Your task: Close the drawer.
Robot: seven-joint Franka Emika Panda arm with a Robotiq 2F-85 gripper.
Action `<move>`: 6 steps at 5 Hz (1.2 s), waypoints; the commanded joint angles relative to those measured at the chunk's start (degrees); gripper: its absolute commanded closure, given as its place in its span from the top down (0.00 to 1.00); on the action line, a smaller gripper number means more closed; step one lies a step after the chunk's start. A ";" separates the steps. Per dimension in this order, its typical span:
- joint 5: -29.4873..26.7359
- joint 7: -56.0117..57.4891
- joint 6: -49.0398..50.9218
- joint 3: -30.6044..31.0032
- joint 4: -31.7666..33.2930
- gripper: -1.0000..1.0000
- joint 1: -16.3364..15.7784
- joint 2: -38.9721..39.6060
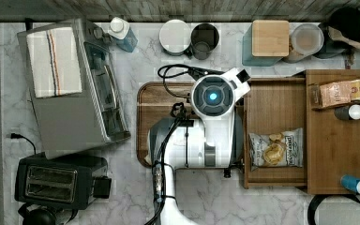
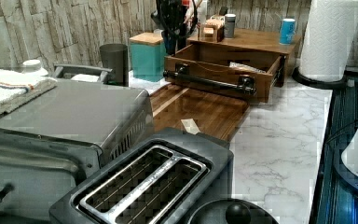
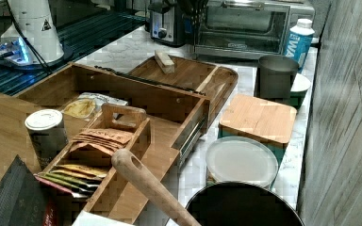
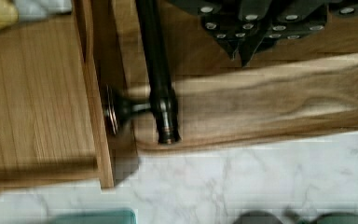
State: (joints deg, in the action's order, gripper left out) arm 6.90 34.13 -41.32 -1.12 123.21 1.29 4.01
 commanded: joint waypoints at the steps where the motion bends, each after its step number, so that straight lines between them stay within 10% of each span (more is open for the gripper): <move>1: 2.88 3.76 -2.65 1.68 1.76 0.00 -1.90 4.37; 6: -6.73 15.51 -0.89 -3.34 1.36 0.00 5.87 8.64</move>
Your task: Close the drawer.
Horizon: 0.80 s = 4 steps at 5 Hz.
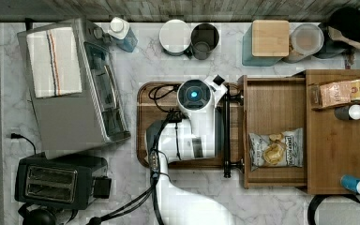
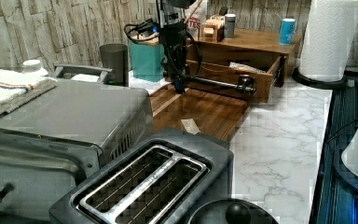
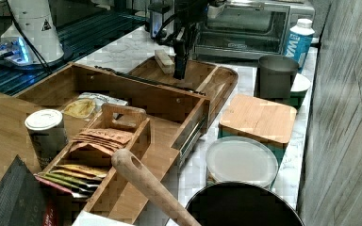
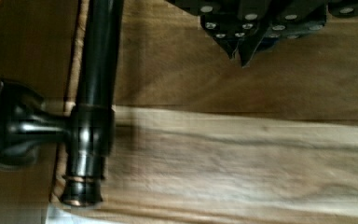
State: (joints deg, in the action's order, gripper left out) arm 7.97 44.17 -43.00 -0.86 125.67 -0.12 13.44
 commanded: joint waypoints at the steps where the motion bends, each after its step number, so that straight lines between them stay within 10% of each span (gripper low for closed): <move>1: -9.80 9.45 -1.39 -5.51 0.48 0.00 9.88 -0.53; 3: -11.44 19.97 -0.90 -6.98 -2.22 0.00 16.39 1.73; 4: -11.58 27.11 6.58 -8.59 -15.72 0.00 20.67 8.50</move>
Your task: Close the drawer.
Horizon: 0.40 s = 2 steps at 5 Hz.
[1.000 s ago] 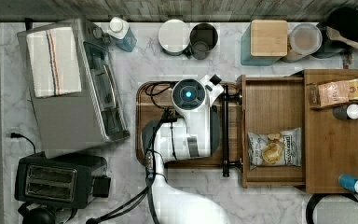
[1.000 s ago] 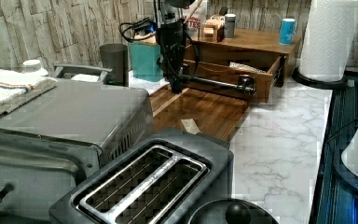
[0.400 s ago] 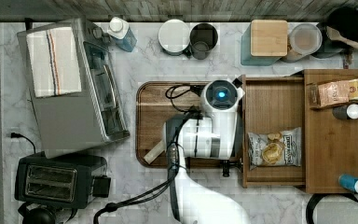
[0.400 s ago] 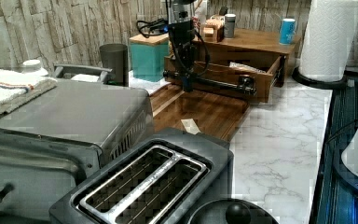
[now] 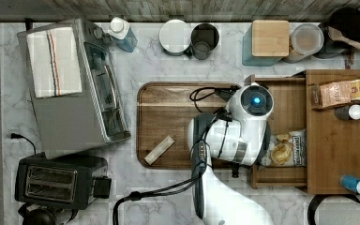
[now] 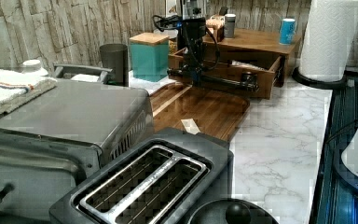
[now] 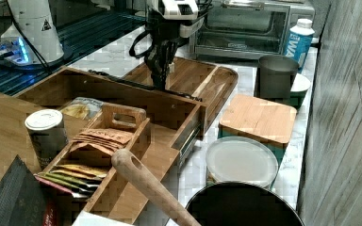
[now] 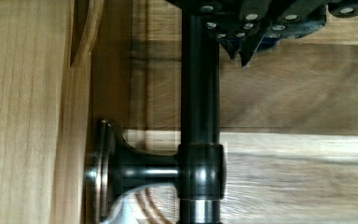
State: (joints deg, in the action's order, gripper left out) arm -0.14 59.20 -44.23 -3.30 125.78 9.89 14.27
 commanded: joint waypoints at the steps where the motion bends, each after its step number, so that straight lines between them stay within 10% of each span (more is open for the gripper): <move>1: -2.91 19.20 10.47 -7.50 -24.77 0.00 15.17 12.07; 2: -2.17 24.10 14.79 -8.02 -34.27 0.00 18.80 16.46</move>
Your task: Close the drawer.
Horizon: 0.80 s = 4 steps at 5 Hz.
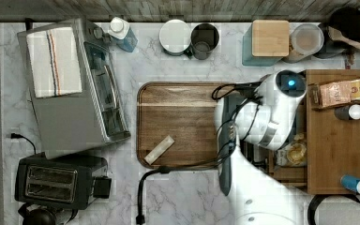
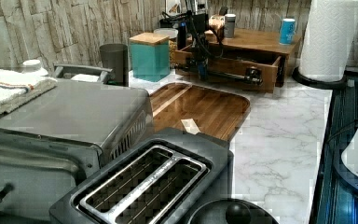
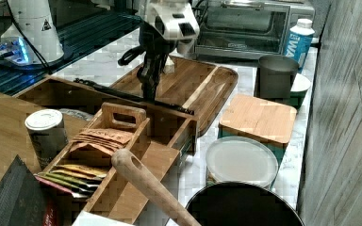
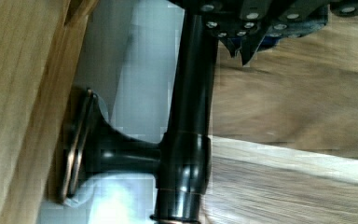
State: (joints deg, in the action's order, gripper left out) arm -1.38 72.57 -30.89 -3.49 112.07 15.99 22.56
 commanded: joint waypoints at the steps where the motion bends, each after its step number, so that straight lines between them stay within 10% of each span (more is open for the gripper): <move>1: 0.45 11.73 1.15 -8.09 -21.92 0.00 14.47 7.59; 4: -0.47 8.95 -11.56 -6.05 -6.32 0.00 16.46 -1.07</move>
State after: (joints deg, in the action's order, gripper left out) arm -3.33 80.46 -37.40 -3.84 109.56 26.90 24.52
